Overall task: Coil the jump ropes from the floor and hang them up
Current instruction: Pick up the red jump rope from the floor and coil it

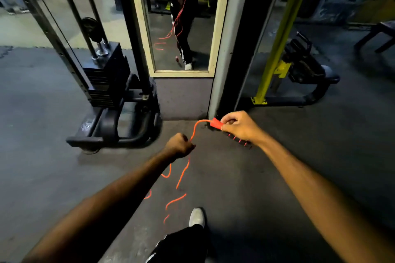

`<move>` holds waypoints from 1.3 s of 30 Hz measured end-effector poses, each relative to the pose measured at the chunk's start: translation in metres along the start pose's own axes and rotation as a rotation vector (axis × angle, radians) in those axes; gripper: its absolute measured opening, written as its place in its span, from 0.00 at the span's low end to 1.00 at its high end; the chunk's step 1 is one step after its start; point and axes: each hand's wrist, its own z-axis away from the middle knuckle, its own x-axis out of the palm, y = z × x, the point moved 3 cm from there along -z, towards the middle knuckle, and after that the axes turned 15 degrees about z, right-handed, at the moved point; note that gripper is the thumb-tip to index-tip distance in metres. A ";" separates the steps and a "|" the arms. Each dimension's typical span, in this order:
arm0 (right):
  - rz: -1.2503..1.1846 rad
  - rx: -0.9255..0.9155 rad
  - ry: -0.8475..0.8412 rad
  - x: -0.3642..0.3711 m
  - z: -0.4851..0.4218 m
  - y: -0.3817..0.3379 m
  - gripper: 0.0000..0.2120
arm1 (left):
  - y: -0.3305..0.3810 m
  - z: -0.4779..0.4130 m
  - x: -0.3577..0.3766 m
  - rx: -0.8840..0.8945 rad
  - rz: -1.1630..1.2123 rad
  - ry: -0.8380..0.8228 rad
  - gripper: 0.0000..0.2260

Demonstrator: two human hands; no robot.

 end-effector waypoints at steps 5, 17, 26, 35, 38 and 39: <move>0.280 -0.267 -0.023 0.006 0.045 -0.058 0.06 | 0.011 0.082 -0.040 0.602 0.089 0.066 0.28; 0.227 -0.333 0.654 0.144 0.131 -0.148 0.05 | -0.057 0.188 -0.131 0.129 0.880 -0.037 0.03; -0.241 -0.186 0.082 0.257 0.159 -0.194 0.09 | -0.110 0.224 -0.192 -0.062 1.101 0.063 0.09; 0.242 -0.488 0.036 0.216 0.163 -0.241 0.05 | -0.141 0.251 -0.196 0.444 0.471 0.057 0.19; 0.191 -0.423 0.094 0.200 0.168 -0.236 0.04 | -0.130 0.261 -0.180 0.336 0.632 -0.156 0.19; 0.140 -0.389 0.088 0.194 0.169 -0.229 0.09 | -0.130 0.263 -0.177 0.305 0.676 -0.163 0.18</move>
